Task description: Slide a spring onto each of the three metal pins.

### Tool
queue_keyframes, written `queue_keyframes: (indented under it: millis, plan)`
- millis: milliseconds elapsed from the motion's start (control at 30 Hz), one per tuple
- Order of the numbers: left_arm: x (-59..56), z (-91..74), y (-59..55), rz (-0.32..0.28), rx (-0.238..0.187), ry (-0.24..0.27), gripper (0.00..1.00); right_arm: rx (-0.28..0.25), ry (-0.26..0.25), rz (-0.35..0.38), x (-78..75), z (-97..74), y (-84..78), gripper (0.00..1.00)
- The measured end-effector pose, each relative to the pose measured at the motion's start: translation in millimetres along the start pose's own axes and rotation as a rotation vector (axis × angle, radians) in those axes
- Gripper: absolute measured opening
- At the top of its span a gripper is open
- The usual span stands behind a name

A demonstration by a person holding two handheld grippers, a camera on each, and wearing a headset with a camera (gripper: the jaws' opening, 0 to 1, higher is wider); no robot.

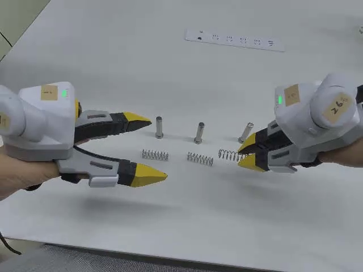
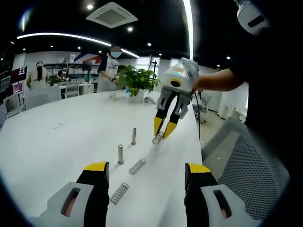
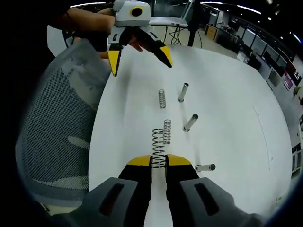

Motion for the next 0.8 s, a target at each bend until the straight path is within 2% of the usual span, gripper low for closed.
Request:
queue_keyframes:
  millis: [267, 467, 667, 800]
  plan:
    - [-2.3, 18.2, 4.0, 0.034, 0.007, -0.038, 0.52, -0.017, 0.006, -0.027, 5.1, -0.1, 13.0, 0.08]
    - [-7.3, 28.9, 3.5, 0.052, 0.016, -0.070, 0.46, -0.008, 0.007, -0.034, 6.3, 1.4, 15.7, 0.08]
    - [-10.8, 36.3, -1.4, 0.083, 0.056, -0.117, 0.40, -0.006, 0.013, -0.033, 9.6, 6.8, 16.3, 0.08]
    - [-14.4, 41.2, -2.4, 0.096, 0.066, -0.142, 0.38, -0.009, 0.021, -0.032, 12.9, 10.9, 18.1, 0.08]
Point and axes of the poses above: the centre of the closed fingertips' face, and the gripper's own axes: z roughly forward along the fingers, x roughly to its left, y roughly out of its top, the point moved 5 cm from there along -z, roughly backward along the fingers, and after that the axes turned 6 degrees about -x, right-handed, at the moved point
